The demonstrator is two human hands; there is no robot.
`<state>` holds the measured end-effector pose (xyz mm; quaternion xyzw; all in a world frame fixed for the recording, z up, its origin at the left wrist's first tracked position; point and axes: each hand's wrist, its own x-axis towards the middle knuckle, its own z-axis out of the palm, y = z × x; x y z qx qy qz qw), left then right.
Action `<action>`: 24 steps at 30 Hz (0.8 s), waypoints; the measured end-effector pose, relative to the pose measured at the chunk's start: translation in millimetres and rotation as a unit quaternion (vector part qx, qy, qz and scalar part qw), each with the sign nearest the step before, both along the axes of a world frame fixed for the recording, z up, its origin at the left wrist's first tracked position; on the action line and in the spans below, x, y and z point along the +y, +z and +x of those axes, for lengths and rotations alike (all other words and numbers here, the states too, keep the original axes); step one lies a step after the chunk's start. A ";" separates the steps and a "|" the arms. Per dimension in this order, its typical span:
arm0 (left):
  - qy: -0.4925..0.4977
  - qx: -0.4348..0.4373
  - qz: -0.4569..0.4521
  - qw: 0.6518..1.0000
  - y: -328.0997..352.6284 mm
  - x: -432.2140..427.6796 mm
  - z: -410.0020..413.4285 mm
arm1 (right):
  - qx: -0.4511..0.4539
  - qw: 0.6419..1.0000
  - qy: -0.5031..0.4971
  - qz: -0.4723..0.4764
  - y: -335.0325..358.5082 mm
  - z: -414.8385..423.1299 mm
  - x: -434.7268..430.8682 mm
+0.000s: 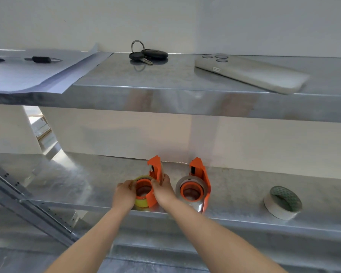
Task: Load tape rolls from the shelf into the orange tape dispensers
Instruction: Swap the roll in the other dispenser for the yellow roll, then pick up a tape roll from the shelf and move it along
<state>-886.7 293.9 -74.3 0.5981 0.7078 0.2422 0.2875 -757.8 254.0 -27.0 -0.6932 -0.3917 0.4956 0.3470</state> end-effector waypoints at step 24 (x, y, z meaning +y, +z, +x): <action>-0.479 -0.111 -0.088 0.867 62.2 -76.2 288.7 | -0.235 0.926 -0.296 -0.014 7.2 299.2 -153.1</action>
